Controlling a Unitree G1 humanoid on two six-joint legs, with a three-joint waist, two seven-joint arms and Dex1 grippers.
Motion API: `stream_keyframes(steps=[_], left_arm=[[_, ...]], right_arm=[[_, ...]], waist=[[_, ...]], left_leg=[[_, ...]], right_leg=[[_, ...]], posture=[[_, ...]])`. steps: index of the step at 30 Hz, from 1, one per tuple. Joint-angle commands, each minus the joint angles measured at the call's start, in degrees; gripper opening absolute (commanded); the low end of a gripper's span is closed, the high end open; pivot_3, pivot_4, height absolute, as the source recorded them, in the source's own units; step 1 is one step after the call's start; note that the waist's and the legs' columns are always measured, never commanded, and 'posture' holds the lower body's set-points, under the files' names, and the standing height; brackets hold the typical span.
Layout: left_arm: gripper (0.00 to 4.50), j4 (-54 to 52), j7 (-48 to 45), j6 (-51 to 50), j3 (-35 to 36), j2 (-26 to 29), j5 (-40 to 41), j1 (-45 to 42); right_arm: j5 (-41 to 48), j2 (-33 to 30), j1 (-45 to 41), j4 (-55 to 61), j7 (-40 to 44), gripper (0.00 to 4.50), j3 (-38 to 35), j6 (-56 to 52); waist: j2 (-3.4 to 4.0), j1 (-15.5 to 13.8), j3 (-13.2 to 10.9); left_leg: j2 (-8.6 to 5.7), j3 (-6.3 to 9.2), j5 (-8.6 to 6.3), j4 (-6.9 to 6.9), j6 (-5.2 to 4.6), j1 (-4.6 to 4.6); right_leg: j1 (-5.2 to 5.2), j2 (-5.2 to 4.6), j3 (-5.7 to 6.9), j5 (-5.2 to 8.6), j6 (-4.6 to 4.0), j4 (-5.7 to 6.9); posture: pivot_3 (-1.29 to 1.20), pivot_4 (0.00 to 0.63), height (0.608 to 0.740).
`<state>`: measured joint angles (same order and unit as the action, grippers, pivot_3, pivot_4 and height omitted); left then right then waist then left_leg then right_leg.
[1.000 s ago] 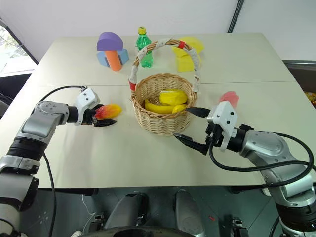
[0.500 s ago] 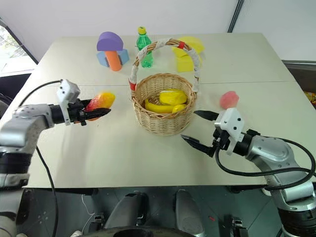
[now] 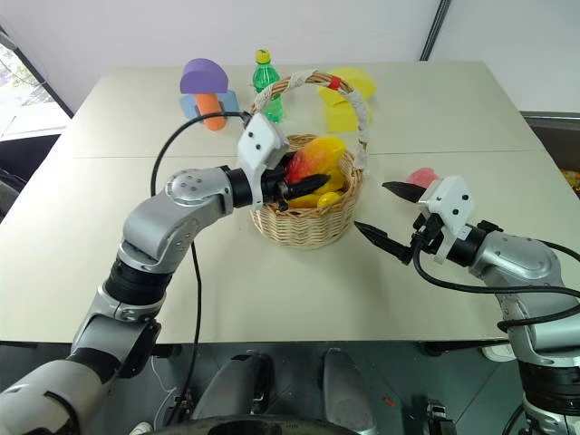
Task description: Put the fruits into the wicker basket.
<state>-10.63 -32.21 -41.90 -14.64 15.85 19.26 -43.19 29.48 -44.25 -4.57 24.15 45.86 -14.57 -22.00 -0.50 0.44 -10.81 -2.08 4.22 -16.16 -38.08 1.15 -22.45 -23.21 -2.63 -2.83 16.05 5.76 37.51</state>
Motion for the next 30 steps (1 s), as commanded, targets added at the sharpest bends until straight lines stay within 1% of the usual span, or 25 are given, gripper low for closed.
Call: stream_keyframes(steps=[1,4,7,10,13,17,19,23,25,27,29,30], left_arm=[[4.43,-1.8,-0.1,1.7,2.0,0.1,-0.3,-0.6],[4.48,-2.7,-0.4,2.5,4.6,-0.3,1.6,-0.4],[4.48,-5.0,-3.0,3.1,7.5,-0.6,5.6,1.2],[4.48,-8.1,-7.3,4.3,8.2,1.6,8.2,4.5],[4.48,-11.5,-10.9,2.6,9.0,4.2,12.0,8.7],[4.48,-15.1,-12.8,2.1,8.1,7.3,13.6,13.0],[4.48,-15.8,-11.8,1.4,7.9,7.5,13.9,13.8],[4.48,-16.4,-10.3,1.1,7.7,7.5,13.9,14.4],[4.48,-16.5,-9.7,1.1,7.6,7.4,13.9,14.6],[4.5,-16.7,-9.4,1.1,7.5,7.5,14.0,14.6],[4.5,-16.6,-9.2,1.2,7.5,7.7,14.2,14.7],[4.5,-16.5,-9.1,1.3,7.4,7.8,14.1,14.8]], right_arm=[[-0.3,-0.1,0.0,2.6,-2.7,4.5,-2.4,-1.0],[-2.9,1.2,-2.8,-0.8,-8.2,4.5,-2.3,-2.4],[-6.4,2.9,-7.2,-6.4,-14.3,4.5,-1.0,-4.6],[-9.4,5.9,-12.5,-13.8,-20.9,4.5,-0.7,-6.4],[-10.7,8.8,-18.0,-22.0,-25.7,4.5,-1.6,-7.9],[-11.0,10.5,-22.2,-29.8,-26.4,4.5,-1.4,-8.3],[-11.7,10.9,-23.7,-34.3,-26.5,4.5,-0.9,-7.4],[-12.8,11.3,-25.8,-42.7,-25.5,4.5,0.0,-5.9],[-13.1,11.7,-26.3,-45.2,-25.2,4.5,0.0,-5.4],[-13.0,12.0,-26.6,-46.1,-25.1,3.95,-0.1,-5.1],[-12.9,12.1,-26.6,-46.4,-24.6,3.16,-0.2,-3.8],[-12.9,12.1,-26.6,-46.3,-24.6,2.62,-0.2,-3.2]], waist=[[0.0,0.2,0.0],[0.0,0.3,0.0],[0.01,0.4,0.0],[0.02,0.4,0.0],[0.05,0.4,0.0],[0.06,0.3,0.0],[0.06,0.2,0.0],[0.06,0.3,0.0],[0.06,0.4,0.0],[0.06,0.5,0.0],[0.06,0.4,0.0],[0.06,0.4,0.0]], left_leg=[[-0.01,0.0,0.0,0.0,0.0,0.0],[-0.01,0.0,0.01,0.0,0.01,0.0],[-0.01,-0.01,0.03,-0.01,0.05,0.02],[-0.01,-0.01,0.14,0.01,0.25,0.02],[-0.01,-0.06,0.17,0.03,0.3,0.02],[-0.02,-0.09,0.14,0.05,0.24,0.01],[-0.04,-0.09,0.04,0.04,0.07,0.0],[-0.07,-0.1,0.03,0.03,0.06,0.0],[-0.06,-0.11,0.03,0.03,0.05,0.0],[-0.05,-0.11,0.03,0.03,0.05,0.0],[-0.05,-0.11,0.04,0.03,0.05,0.01],[-0.05,-0.11,0.03,0.03,0.05,0.01]], right_leg=[[0.01,-0.02,0.0,0.0,0.0,0.0],[0.01,-0.02,0.0,0.0,0.0,0.0],[0.0,-0.02,-0.01,0.0,0.0,0.02],[0.0,-0.03,-0.01,0.0,-0.01,0.02],[-0.03,-0.04,-0.05,0.0,-0.01,0.02],[-0.04,-0.05,-0.06,0.0,-0.01,0.02],[-0.03,-0.04,-0.05,0.0,-0.01,0.02],[-0.01,-0.03,-0.04,0.0,-0.01,0.02],[-0.02,0.0,-0.04,0.0,-0.01,0.02],[-0.03,0.0,-0.04,0.0,-0.01,0.03],[-0.02,0.0,-0.04,0.0,-0.01,0.04],[-0.02,0.01,-0.04,0.0,-0.01,0.04]], posture=[[0.0,0.15,0.74],[0.0,0.15,0.74],[0.0,0.15,0.74],[0.0,0.15,0.74],[0.0,0.15,0.74],[0.0,0.15,0.74],[0.0,0.15,0.74],[0.0,0.15,0.74],[0.0,0.15,0.74],[0.0,0.15,0.74],[0.0,0.15,0.74],[0.0,0.15,0.74]])
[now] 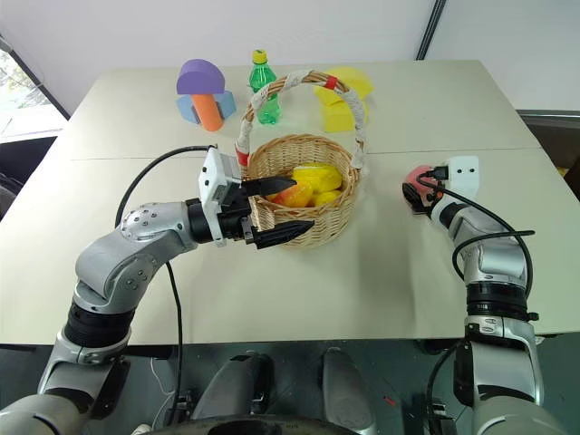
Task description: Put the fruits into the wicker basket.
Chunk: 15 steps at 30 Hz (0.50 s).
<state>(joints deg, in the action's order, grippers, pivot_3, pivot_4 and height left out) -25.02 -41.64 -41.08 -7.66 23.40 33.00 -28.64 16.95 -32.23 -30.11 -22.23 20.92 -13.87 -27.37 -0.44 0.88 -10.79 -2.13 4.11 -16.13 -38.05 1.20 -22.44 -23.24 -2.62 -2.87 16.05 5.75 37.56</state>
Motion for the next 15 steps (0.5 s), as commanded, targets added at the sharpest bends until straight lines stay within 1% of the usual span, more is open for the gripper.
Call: stream_keyframes(steps=[1,2,5,8,10,12,14,15], left_arm=[[4.5,-2.0,0.3,0.6,0.5,0.4,0.3,0.3],[4.5,-1.9,0.3,0.9,0.8,0.5,0.4,0.4],[4.5,-1.5,0.1,1.7,2.8,1.0,1.1,1.3],[4.5,-0.6,-0.1,2.2,6.6,2.4,2.2,3.6],[4.5,0.1,-0.8,2.8,8.9,3.7,2.8,5.5],[4.5,2.0,-2.8,4.1,12.1,6.4,3.0,8.3],[4.5,3.3,-4.9,5.3,14.0,8.5,3.3,10.2],[4.5,3.6,-5.4,5.7,14.2,9.0,3.5,10.5]], right_arm=[[-0.4,0.0,-0.9,0.4,0.4,2.28,-1.0,2.8],[-0.3,-0.3,-0.6,1.6,0.6,2.1,-1.1,3.0],[-1.0,-2.3,1.8,7.7,2.1,2.06,-0.5,3.5],[-1.5,-6.5,7.5,19.1,8.0,2.06,1.1,4.5],[0.8,-9.1,11.4,27.5,12.8,2.06,0.8,4.6],[8.2,-11.8,15.2,39.9,19.3,2.06,-0.6,1.9],[15.3,-12.0,14.4,48.7,21.0,2.06,0.7,-3.3],[16.8,-11.6,13.5,50.6,20.7,2.06,1.6,-4.9]], waist=[[0.0,0.0,0.0],[0.0,0.0,0.0],[0.0,0.0,0.0],[0.02,-0.1,0.0],[0.03,0.0,0.0],[0.07,0.2,0.0],[0.07,0.5,0.0],[0.07,0.5,0.0]], left_leg=[[0.0,0.0,0.0,0.0,0.0,0.0],[0.0,0.0,0.0,0.0,0.0,0.0],[0.0,0.0,0.0,0.0,0.0,0.0],[0.0,0.0,0.0,0.01,-0.01,-0.01],[0.01,0.0,-0.02,0.02,-0.03,-0.01],[0.07,0.01,-0.03,0.03,-0.05,0.0],[0.13,0.0,-0.03,0.05,-0.05,0.05],[0.17,0.01,-0.03,0.05,-0.04,0.06]], right_leg=[[0.0,0.01,0.0,0.0,0.0,0.0],[0.0,0.01,0.0,0.0,0.0,0.0],[-0.01,0.01,0.0,0.0,0.0,0.0],[-0.03,-0.02,0.0,0.0,0.0,0.0],[-0.04,-0.03,0.0,0.0,0.0,0.0],[-0.03,-0.02,0.0,0.0,0.0,-0.03],[0.0,0.03,-0.01,0.0,0.0,-0.03],[0.0,0.06,-0.01,0.0,0.0,-0.03]], posture=[[0.0,0.15,0.74],[0.0,0.15,0.74],[0.0,0.15,0.74],[0.0,0.15,0.74],[0.0,0.15,0.74],[0.0,0.15,0.74],[0.0,0.15,0.74],[0.0,0.15,0.74]])
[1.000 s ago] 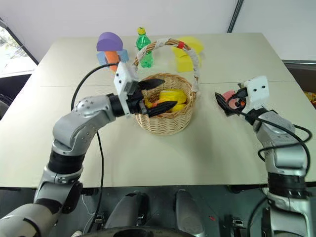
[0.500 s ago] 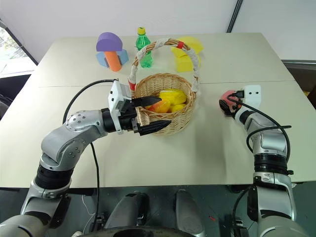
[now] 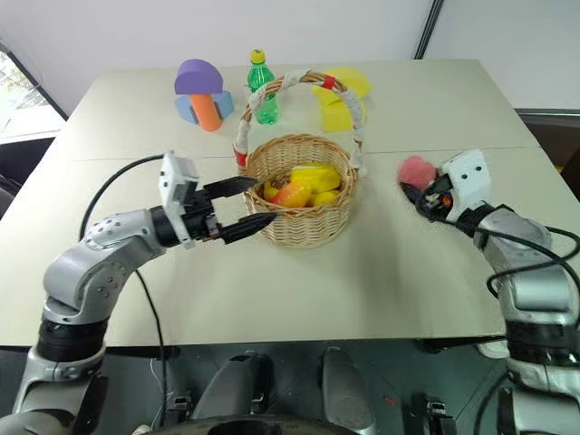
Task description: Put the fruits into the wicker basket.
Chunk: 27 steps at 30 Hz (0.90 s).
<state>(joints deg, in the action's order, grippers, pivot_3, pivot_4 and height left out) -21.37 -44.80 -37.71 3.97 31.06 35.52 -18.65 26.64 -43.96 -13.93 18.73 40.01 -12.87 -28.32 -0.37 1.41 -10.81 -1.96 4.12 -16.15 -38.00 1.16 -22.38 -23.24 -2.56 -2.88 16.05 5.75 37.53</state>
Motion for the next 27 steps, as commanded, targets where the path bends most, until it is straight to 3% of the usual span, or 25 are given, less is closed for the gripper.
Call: stream_keyframes(steps=[1,7,12,17,22,24,27], left_arm=[[4.5,0.2,-2.7,3.0,2.6,1.7,0.7,0.6],[4.5,-0.3,-1.6,3.7,1.6,0.7,0.6,-0.2],[4.5,-3.0,0.0,3.0,1.0,-0.2,1.2,0.8],[4.5,-4.5,1.1,2.4,1.3,-0.3,1.8,2.0],[4.5,-5.1,1.4,2.0,1.4,-0.1,2.6,2.4],[4.5,-4.9,1.3,2.0,0.9,-0.2,2.8,2.0],[4.5,-3.9,0.9,2.3,0.1,-0.5,2.9,1.0]], right_arm=[[7.6,1.1,-4.2,11.0,0.6,2.06,2.6,-5.5],[-1.5,13.3,-16.5,4.5,-13.1,2.06,15.8,-11.8],[-5.7,16.3,-18.9,1.2,-14.6,4.48,18.0,-10.8],[-3.4,13.2,-16.6,7.3,-8.3,4.48,15.8,-7.1],[10.5,7.0,-7.8,16.2,0.4,4.48,3.1,-10.1],[13.7,5.8,-5.2,16.0,-0.4,4.48,-1.7,-12.0],[9.6,6.8,-5.3,10.7,-5.7,4.48,-2.2,-11.3]], waist=[[-0.01,-0.2,0.0],[-0.11,-0.6,0.0],[-0.11,-1.0,0.0],[-0.11,-0.7,0.0],[-0.11,-0.9,0.0],[-0.11,-0.8,0.0],[-0.11,-0.4,0.0]], left_leg=[[0.01,0.02,0.01,0.0,0.01,0.01],[-0.09,0.13,0.05,-0.05,0.09,-0.04],[-0.16,0.18,0.18,0.0,0.33,-0.28],[-0.2,0.16,0.14,0.0,0.26,-0.58],[-0.18,0.25,0.01,-0.02,0.04,-0.66],[-0.18,0.28,0.0,-0.03,0.02,-0.62],[-0.16,0.19,0.0,-0.01,0.02,-0.27]], right_leg=[[0.02,0.0,0.02,0.0,0.0,0.01],[0.02,-0.14,0.05,-0.02,-0.04,0.0],[-0.23,-0.22,0.08,-0.03,-0.06,0.01],[-0.46,-0.26,0.08,-0.03,-0.06,-0.1],[-0.46,-0.24,0.15,-0.03,-0.05,-0.11],[-0.37,-0.25,0.18,-0.03,-0.05,-0.16],[-0.11,-0.23,0.11,-0.04,-0.04,-0.16]], posture=[[0.0,0.15,0.74],[0.0,0.15,0.74],[0.0,0.15,0.74],[0.0,0.15,0.74],[0.0,0.15,0.74],[0.0,0.15,0.74],[0.0,0.15,0.74]])
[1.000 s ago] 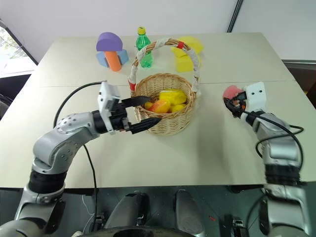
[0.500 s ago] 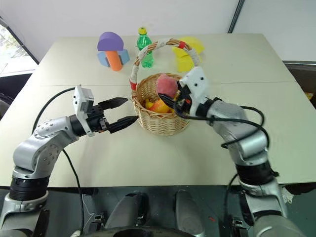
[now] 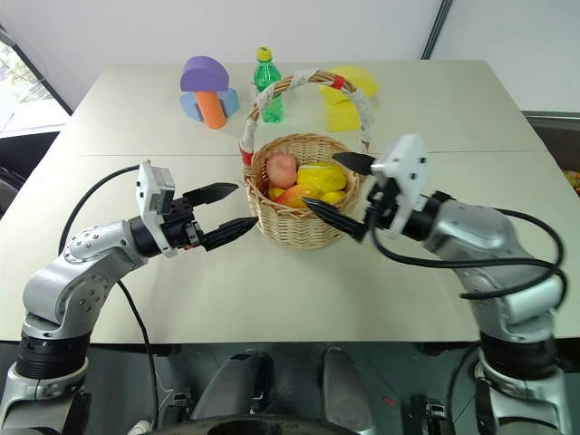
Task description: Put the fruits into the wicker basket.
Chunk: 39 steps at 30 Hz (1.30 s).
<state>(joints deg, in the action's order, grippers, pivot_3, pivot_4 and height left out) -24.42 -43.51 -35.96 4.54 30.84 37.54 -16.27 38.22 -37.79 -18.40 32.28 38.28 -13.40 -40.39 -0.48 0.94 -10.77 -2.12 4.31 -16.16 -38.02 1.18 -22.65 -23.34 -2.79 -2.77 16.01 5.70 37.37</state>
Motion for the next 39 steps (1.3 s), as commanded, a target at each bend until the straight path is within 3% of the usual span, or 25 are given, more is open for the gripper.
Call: stream_keyframes(steps=[1,6,10,14,19,20,28,33,39], left_arm=[[4.5,-0.6,-0.5,0.6,-0.7,-0.4,0.9,-1.7],[4.5,-0.1,-0.5,0.7,-1.6,-1.1,1.0,-2.9],[4.5,-0.7,-0.4,0.5,-1.8,-1.3,1.1,-2.8],[4.5,-2.0,0.2,0.3,-1.7,-1.5,1.4,-1.9],[4.5,-2.9,0.9,0.1,-1.8,-1.6,1.6,-1.1],[4.5,-3.0,0.9,0.1,-1.9,-1.7,1.6,-1.1],[4.5,-2.0,0.5,0.1,-2.3,-1.8,1.6,-2.1],[4.5,-1.3,0.2,0.4,-3.2,-2.5,1.6,-2.8],[4.5,-0.5,0.1,0.7,-4.1,-3.6,1.0,-3.5]], right_arm=[[-3.8,1.2,-1.2,-4.4,-5.5,4.48,-0.9,1.5],[-9.9,7.9,-6.0,-14.5,-13.2,4.48,2.5,4.5],[-12.2,12.0,-9.0,-20.1,-14.2,4.48,4.3,8.2],[-11.3,13.6,-9.9,-22.5,-13.7,3.17,3.6,8.7],[-10.5,13.7,-9.9,-22.2,-13.5,0.41,2.0,8.7],[-10.5,13.6,-9.7,-21.9,-13.3,0.04,1.9,8.7],[-13.2,10.5,-10.0,-21.0,-17.6,0.04,-4.9,13.3],[-19.6,4.5,-12.6,-32.4,-26.6,0.04,-12.0,17.1],[-22.6,2.8,-15.2,-44.1,-29.0,0.04,-13.7,24.2]], waist=[[0.0,0.2,0.0],[0.02,0.3,0.0],[0.02,0.0,0.0],[0.02,-0.2,0.0],[0.03,-0.1,0.0],[0.03,-0.1,0.0],[0.04,-0.2,0.0],[0.04,-0.4,0.0],[0.07,0.7,0.0]], left_leg=[[0.01,-0.02,0.0,0.02,0.0,0.16],[0.08,-0.1,0.03,0.04,0.04,0.28],[0.06,-0.1,0.03,0.05,0.05,0.19],[0.03,-0.1,0.02,0.05,0.03,0.17],[0.03,-0.09,0.02,0.05,0.03,0.16],[0.03,-0.09,0.02,0.05,0.03,0.16],[0.02,-0.1,0.02,0.06,0.03,0.16],[-0.06,-0.12,0.02,0.06,0.02,0.13],[0.1,-0.36,0.02,0.11,0.01,0.22]], right_leg=[[0.13,0.02,-0.01,0.0,0.0,0.01],[0.13,0.15,-0.04,0.01,-0.01,0.15],[0.03,0.13,-0.04,0.01,-0.02,0.15],[0.02,0.09,-0.04,0.01,-0.02,0.14],[0.02,0.08,-0.04,0.01,-0.02,0.13],[0.02,0.08,-0.04,0.01,-0.02,0.13],[0.01,0.09,-0.04,0.01,-0.02,0.14],[0.02,0.03,-0.03,0.01,-0.02,0.11],[-0.01,0.18,-0.17,0.01,-0.02,0.13]], posture=[[0.0,0.15,0.74],[0.0,0.15,0.74],[0.0,0.15,0.74],[0.0,0.15,0.74],[0.0,0.15,0.74],[0.0,0.15,0.74],[0.0,0.15,0.74],[0.0,0.15,0.74],[0.0,0.15,0.74]])
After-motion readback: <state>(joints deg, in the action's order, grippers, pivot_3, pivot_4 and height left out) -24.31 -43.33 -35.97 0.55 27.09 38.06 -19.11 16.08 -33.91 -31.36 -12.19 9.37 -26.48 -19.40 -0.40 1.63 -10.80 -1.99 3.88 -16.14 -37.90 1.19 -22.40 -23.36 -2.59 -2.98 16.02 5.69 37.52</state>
